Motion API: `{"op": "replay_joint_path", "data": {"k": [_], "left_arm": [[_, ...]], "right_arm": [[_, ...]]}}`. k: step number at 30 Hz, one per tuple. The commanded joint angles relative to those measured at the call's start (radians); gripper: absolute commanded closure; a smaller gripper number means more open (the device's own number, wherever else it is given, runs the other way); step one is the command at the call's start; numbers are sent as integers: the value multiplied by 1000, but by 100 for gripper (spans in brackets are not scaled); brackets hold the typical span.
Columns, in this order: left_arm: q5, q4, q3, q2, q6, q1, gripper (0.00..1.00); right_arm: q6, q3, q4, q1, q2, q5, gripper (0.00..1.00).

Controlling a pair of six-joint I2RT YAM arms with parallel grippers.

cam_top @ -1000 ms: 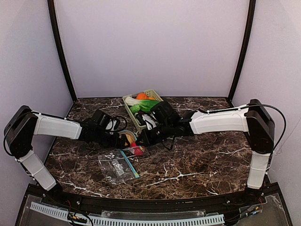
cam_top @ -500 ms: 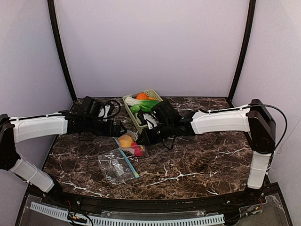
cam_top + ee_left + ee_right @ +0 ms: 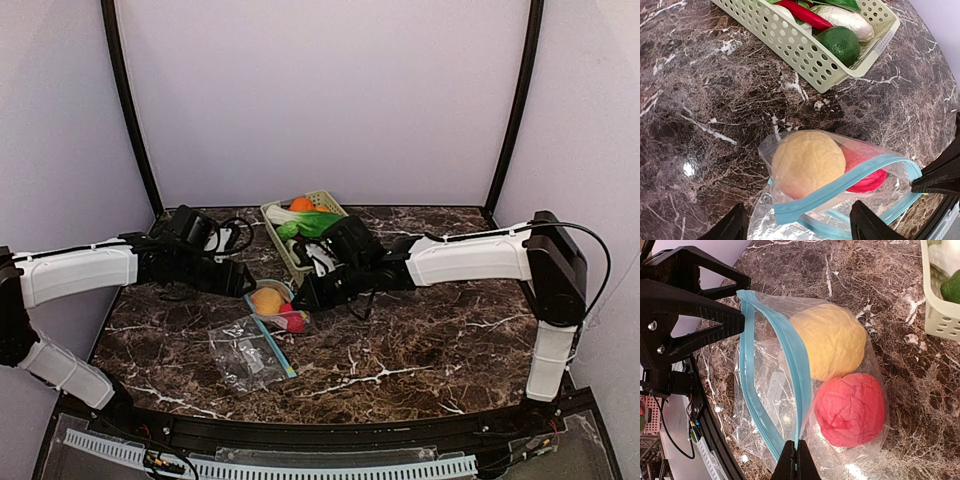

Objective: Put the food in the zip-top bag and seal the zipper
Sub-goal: Pass from the right arm to the left

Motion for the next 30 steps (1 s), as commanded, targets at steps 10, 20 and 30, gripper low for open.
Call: {"op": "replay_joint_path", "data": {"k": [10, 20, 30], "left_arm": [[17, -66, 44, 49, 94, 4, 50], [11, -63, 56, 71, 115, 4, 58], [44, -76, 88, 92, 142, 5, 87]], "right_arm": [[3, -8, 14, -4, -39, -17, 100], [0, -4, 9, -5, -33, -22, 100], [-9, -1, -4, -5, -36, -7, 100]]}}
